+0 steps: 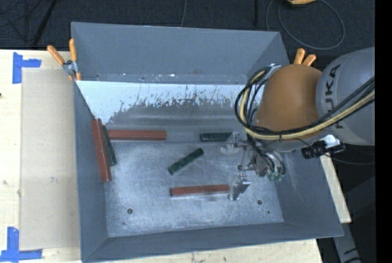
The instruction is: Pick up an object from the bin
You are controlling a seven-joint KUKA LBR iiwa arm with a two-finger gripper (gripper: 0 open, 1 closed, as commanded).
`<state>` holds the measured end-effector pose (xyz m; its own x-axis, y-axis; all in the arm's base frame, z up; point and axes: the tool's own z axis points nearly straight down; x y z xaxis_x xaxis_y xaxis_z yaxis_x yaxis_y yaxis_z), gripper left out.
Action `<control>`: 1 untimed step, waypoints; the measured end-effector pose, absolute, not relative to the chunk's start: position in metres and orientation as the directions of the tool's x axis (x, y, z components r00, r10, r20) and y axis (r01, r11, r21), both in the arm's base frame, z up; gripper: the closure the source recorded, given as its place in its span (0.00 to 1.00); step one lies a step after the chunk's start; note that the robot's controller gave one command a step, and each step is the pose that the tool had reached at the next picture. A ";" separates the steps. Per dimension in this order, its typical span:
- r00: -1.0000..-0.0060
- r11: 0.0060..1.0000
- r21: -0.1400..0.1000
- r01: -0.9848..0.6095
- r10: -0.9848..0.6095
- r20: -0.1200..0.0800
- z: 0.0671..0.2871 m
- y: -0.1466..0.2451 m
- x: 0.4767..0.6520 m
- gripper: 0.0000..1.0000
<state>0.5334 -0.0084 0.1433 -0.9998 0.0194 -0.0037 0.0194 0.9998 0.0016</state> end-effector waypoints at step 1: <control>-0.998 0.998 0.000 -0.064 -0.064 -0.018 0.076 0.009 0.523 1.00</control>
Offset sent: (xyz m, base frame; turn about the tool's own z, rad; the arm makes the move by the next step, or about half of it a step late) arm 0.0000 0.0000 0.0000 0.0000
